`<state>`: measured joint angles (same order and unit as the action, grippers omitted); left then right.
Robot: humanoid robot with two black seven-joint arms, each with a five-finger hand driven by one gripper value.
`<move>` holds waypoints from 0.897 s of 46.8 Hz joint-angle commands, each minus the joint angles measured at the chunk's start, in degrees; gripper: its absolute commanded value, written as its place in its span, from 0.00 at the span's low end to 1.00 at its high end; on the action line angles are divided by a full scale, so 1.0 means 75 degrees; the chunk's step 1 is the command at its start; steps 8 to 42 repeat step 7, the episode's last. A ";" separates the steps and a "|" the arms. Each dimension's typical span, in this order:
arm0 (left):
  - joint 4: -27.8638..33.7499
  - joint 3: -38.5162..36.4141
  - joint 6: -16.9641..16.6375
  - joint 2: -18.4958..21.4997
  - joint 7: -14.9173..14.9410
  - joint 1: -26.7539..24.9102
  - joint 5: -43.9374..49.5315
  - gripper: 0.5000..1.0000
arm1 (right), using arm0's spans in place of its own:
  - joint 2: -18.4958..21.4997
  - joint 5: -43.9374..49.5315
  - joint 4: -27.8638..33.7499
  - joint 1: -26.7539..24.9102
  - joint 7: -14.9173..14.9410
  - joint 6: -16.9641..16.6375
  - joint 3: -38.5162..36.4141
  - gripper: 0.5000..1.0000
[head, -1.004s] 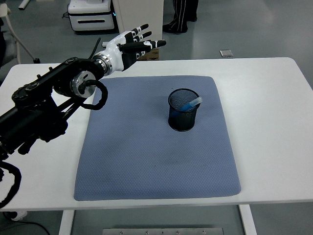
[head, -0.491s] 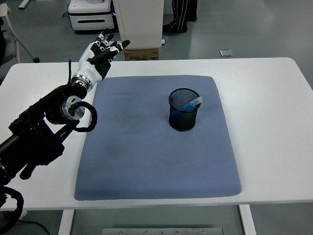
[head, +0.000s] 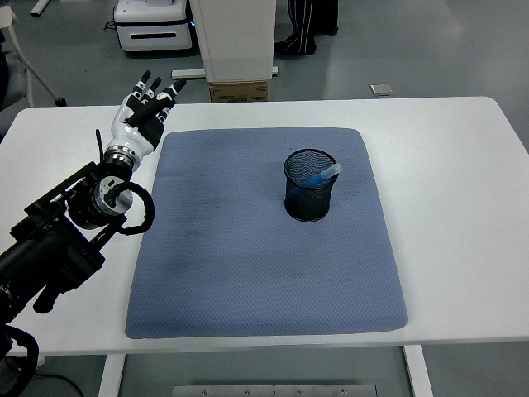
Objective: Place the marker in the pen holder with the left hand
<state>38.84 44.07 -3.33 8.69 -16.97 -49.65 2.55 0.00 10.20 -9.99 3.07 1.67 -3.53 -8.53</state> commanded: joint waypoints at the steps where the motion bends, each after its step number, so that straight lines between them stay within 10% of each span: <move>1: -0.0105 0.0019 -0.0001 0.0013 0.0002 0.0034 0.0000 1.00 | 0.0000 0.0011 -0.0028 0.0000 0.0000 -0.0010 0.0000 1.00; 42: -0.0316 0.0066 0.0256 0.0013 0.0002 0.0023 0.0000 1.00 | 0.0000 0.0011 -0.0039 0.0000 0.0000 -0.0010 0.0000 1.00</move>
